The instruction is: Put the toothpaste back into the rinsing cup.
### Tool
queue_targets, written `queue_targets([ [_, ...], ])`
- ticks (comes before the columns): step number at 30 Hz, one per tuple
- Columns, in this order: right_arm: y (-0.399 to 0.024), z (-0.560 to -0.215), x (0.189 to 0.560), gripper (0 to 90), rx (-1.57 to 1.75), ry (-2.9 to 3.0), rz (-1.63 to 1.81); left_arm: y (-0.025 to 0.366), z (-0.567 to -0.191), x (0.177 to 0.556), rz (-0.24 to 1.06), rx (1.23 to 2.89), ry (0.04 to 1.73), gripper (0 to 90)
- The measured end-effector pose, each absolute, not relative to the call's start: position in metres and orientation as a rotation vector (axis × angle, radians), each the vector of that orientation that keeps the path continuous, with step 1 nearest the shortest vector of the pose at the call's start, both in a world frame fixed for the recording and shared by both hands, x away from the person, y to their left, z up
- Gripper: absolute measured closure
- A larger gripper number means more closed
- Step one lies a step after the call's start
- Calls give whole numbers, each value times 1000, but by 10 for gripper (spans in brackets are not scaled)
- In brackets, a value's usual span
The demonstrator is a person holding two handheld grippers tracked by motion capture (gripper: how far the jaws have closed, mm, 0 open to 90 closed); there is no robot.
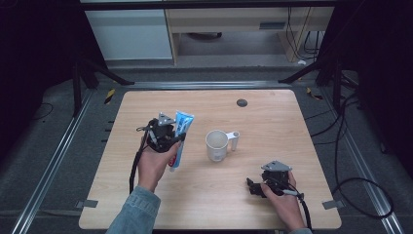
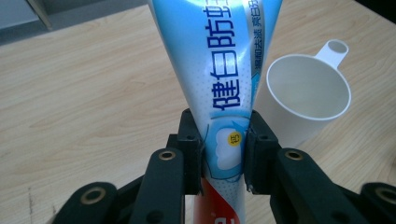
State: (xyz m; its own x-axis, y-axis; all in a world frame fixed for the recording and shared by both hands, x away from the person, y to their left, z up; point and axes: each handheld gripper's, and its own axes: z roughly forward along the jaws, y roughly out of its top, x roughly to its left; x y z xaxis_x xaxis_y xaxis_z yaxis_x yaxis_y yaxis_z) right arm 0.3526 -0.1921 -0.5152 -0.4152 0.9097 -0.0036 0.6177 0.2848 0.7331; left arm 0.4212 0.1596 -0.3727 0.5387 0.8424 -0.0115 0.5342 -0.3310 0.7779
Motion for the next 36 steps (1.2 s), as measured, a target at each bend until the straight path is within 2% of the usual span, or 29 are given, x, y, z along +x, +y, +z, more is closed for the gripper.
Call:
queue_targets([
  [6, -192, -515, 353, 44, 1369, 2136, 929, 154, -369, 421, 582, 1996, 1084, 717],
  [36, -192, -515, 353, 43, 1362, 2144, 929, 138, -351, 425, 644, 1808, 1013, 718],
])
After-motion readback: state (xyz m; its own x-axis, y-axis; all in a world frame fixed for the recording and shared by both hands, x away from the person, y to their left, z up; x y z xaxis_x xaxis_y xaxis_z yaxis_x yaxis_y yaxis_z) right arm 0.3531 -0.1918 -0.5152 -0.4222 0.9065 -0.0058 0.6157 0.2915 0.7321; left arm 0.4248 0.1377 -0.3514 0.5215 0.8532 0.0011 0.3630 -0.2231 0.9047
